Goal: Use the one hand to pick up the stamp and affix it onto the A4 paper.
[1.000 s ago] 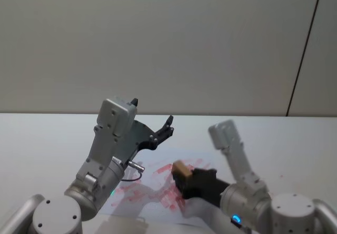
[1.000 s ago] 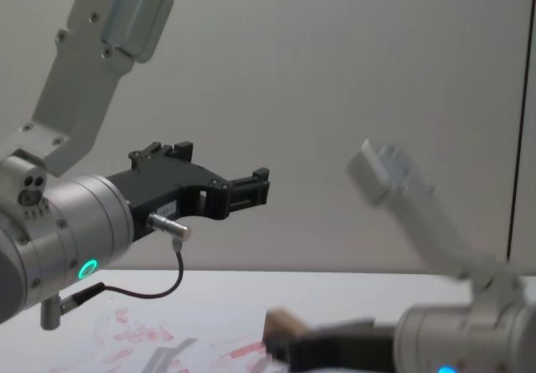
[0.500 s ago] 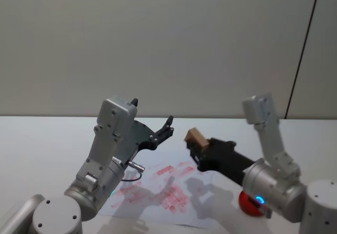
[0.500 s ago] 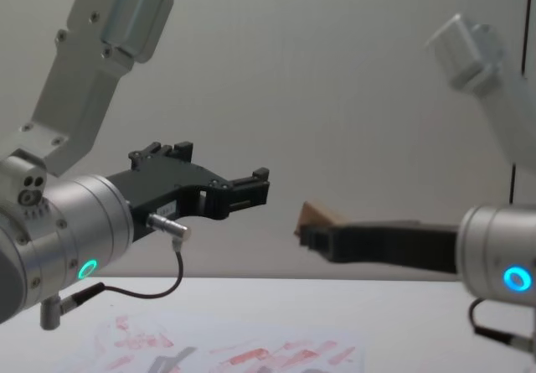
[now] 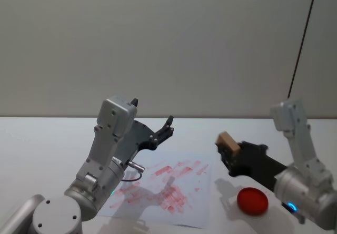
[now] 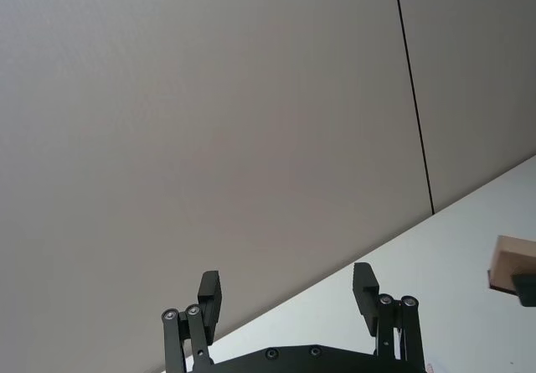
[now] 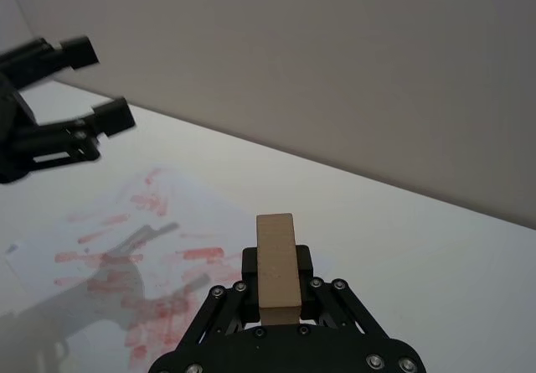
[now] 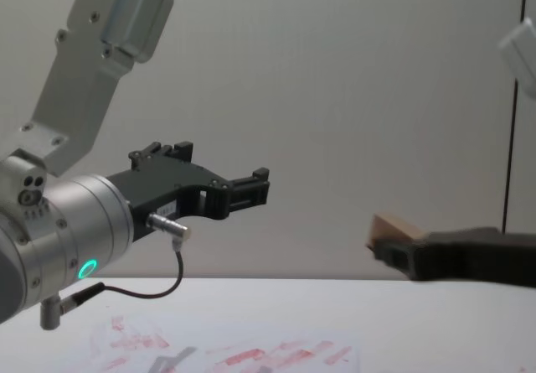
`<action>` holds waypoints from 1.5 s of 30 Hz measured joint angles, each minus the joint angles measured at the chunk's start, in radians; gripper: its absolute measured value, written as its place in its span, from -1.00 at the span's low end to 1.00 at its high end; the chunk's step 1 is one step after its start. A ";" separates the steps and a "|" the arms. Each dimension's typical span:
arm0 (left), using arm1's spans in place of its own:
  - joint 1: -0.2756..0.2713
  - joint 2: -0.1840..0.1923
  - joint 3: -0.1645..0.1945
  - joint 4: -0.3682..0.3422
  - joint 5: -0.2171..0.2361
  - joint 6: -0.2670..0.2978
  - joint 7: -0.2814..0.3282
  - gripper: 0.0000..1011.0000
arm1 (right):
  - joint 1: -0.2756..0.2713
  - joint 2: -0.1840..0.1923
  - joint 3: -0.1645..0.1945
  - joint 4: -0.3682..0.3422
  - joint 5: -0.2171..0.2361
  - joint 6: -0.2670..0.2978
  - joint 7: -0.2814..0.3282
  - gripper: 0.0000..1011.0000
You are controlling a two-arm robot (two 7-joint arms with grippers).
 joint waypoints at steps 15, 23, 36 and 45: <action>0.000 0.000 0.000 0.000 0.000 0.000 0.000 0.98 | -0.066 0.084 0.029 0.017 -0.052 -0.014 -0.009 -0.56; 0.000 0.000 0.000 0.000 0.000 0.000 0.000 0.98 | -0.091 0.109 0.035 0.028 -0.057 -0.004 -0.007 -0.56; 0.000 0.000 0.000 0.000 0.000 0.000 0.000 0.98 | -0.114 0.128 0.041 0.033 -0.054 0.017 0.001 -0.56; 0.000 0.000 0.000 0.000 0.000 0.000 0.000 0.98 | -0.120 0.134 0.042 0.034 -0.053 0.024 0.006 -0.50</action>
